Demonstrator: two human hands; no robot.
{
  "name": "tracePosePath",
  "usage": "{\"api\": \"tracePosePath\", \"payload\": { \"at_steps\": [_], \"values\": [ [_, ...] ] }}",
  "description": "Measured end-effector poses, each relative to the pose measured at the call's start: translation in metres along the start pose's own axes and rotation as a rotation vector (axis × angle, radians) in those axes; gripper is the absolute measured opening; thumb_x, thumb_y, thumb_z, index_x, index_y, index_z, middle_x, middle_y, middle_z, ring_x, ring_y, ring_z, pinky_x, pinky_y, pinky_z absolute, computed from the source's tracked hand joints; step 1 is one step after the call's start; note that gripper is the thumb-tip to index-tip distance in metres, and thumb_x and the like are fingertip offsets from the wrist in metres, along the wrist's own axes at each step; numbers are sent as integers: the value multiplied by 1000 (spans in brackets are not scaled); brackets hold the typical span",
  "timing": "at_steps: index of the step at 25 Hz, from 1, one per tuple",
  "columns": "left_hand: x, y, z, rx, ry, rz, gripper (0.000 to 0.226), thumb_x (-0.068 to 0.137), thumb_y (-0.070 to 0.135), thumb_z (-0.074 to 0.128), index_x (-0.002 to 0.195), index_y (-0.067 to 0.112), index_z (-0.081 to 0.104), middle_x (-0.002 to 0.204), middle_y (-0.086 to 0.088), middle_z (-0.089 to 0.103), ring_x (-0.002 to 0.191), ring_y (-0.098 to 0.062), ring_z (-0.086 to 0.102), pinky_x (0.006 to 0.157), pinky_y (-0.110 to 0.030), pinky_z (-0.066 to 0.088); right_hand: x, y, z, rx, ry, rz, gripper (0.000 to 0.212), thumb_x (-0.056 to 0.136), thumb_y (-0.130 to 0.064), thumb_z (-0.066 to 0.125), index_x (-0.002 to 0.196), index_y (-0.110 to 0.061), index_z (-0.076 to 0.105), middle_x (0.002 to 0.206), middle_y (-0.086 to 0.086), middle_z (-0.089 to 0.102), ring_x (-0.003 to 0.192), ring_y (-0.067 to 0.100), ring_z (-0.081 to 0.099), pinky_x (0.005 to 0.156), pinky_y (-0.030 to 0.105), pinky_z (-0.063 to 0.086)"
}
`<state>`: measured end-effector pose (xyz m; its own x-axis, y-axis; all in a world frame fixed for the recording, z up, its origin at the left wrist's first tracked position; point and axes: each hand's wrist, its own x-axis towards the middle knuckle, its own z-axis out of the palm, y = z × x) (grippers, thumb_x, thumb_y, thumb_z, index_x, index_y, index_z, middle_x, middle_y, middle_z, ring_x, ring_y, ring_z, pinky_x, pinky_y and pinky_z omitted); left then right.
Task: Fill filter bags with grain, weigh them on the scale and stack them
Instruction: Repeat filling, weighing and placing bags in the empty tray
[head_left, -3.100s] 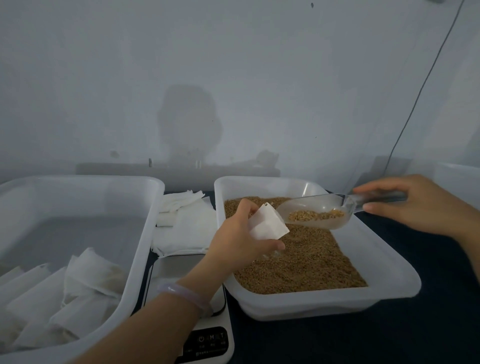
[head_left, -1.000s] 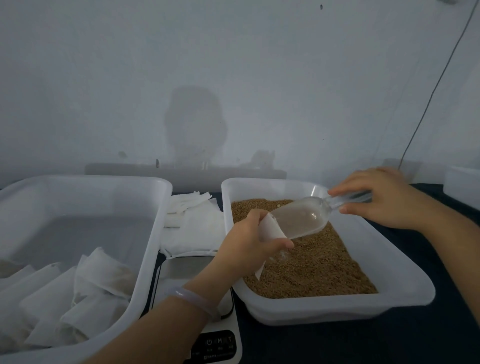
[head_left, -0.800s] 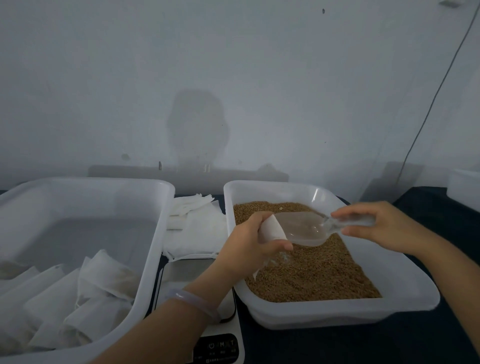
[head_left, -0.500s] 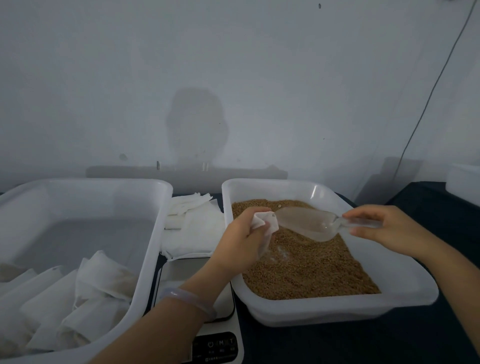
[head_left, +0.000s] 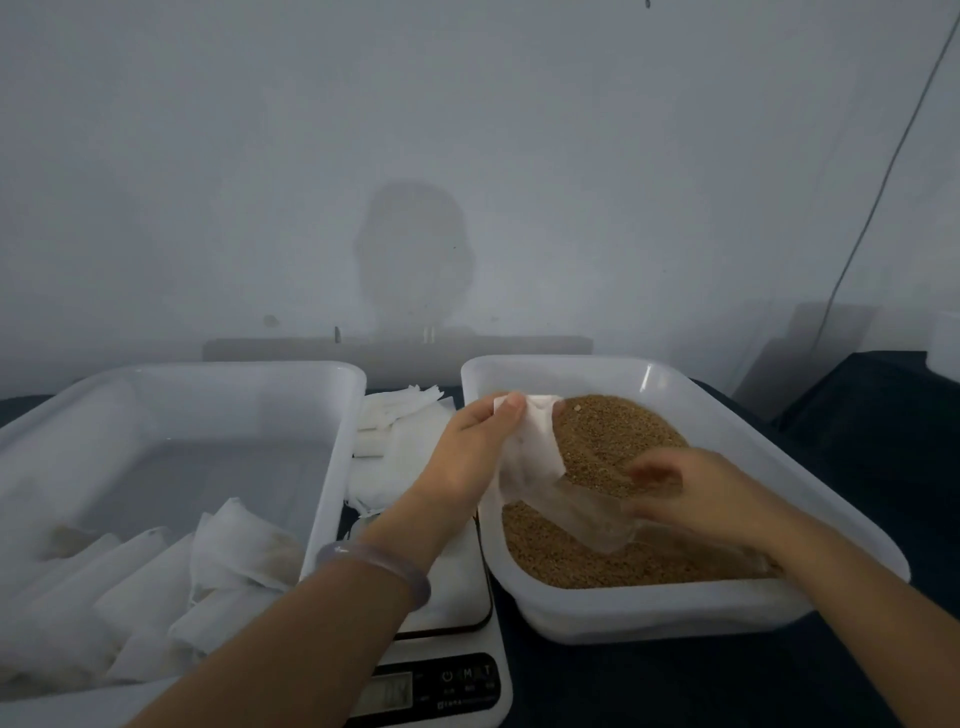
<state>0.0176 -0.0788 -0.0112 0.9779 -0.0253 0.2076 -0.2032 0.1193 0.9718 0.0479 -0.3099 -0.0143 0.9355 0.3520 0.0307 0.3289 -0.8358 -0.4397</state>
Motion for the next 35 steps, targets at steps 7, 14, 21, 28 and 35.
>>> {"api": "tracePosePath", "payload": {
  "at_steps": [7, 14, 21, 28, 35],
  "values": [
    [-12, 32, -32, -111, -122, -23, 37, 93, 30, 44, 105, 4, 67, 109, -14, 68, 98, -26, 64, 90, -40, 51, 8, -103, 17, 789, -24, -345, 22, 76, -24, 73, 97, -24, 69, 95, -6, 74, 88, 12, 70, 69, 22, 56],
    [-35, 52, -99, 606, -21, -32, 57, 55, 49, 84, 91, 7, 68, 85, -4, 69, 77, -17, 64, 72, -25, 53, 34, -141, 58, 1158, -41, -242, 12, 84, -8, 63, 95, -9, 65, 88, 9, 74, 85, 24, 71, 69, 31, 58],
    [-34, 35, -69, 146, -149, -127, 50, 64, 7, 81, 110, 9, 60, 101, -8, 68, 88, -19, 69, 65, -29, 57, 30, -141, 57, 1104, 155, -230, 18, 78, -14, 70, 84, 3, 66, 87, 27, 67, 78, 33, 66, 76, 47, 55],
    [-28, 29, -44, 107, -63, -166, 18, 65, 10, 67, 82, 12, 68, 69, -2, 64, 63, -13, 61, 57, -26, 54, 25, -51, -4, 199, 24, -5, 52, 70, -66, 59, 107, -29, 63, 103, -16, 64, 94, 7, 60, 83, 27, 49],
    [-24, 27, -38, -28, 10, -201, 22, 81, -13, 58, 75, 6, 66, 71, -2, 62, 70, -17, 60, 72, -39, 60, 15, 17, 9, -360, -256, 149, 12, 81, -32, 70, 83, -31, 59, 90, -9, 61, 81, 5, 57, 68, 21, 44]
  ]
}}
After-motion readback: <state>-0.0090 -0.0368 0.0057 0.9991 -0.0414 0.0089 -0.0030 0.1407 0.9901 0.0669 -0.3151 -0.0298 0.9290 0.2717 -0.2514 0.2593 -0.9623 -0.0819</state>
